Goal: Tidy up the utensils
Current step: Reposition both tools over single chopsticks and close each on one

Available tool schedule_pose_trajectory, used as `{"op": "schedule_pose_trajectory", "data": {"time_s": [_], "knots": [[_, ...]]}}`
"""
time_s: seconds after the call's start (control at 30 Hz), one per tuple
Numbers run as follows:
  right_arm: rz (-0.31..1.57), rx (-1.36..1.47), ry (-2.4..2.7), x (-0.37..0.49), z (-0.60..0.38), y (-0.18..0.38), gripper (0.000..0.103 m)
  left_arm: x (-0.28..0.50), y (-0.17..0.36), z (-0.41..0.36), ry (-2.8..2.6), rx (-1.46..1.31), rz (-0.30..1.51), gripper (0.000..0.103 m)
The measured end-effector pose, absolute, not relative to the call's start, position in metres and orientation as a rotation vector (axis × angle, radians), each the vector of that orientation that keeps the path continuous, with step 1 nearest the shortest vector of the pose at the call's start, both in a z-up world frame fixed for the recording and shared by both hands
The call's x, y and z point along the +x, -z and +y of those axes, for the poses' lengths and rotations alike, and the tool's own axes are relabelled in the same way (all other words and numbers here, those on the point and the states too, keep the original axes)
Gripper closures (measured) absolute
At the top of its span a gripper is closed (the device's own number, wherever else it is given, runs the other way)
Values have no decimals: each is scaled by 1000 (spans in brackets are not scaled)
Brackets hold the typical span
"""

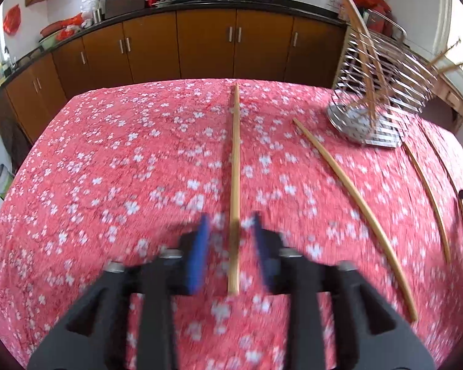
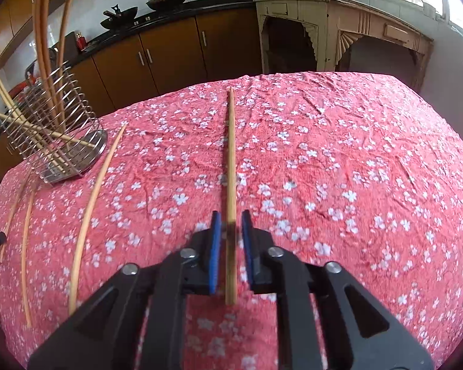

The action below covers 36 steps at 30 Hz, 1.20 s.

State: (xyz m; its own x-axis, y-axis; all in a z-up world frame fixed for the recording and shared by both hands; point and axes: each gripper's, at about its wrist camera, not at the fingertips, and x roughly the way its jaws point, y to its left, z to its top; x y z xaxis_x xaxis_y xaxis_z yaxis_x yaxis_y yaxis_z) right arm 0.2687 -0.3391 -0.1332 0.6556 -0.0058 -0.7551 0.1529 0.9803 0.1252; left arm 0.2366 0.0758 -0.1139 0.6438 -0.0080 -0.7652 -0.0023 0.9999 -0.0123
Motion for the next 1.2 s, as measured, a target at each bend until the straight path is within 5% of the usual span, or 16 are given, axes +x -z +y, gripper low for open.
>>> {"op": "schedule_pose_trajectory", "data": {"time_s": [0.47,1.2], "knots": [[869,96,94,251,-323,137,75,224,115,73,11,34,895,50],[869,97,92,250,-321,137,75,224,114,74,13,31,895,49]]}}
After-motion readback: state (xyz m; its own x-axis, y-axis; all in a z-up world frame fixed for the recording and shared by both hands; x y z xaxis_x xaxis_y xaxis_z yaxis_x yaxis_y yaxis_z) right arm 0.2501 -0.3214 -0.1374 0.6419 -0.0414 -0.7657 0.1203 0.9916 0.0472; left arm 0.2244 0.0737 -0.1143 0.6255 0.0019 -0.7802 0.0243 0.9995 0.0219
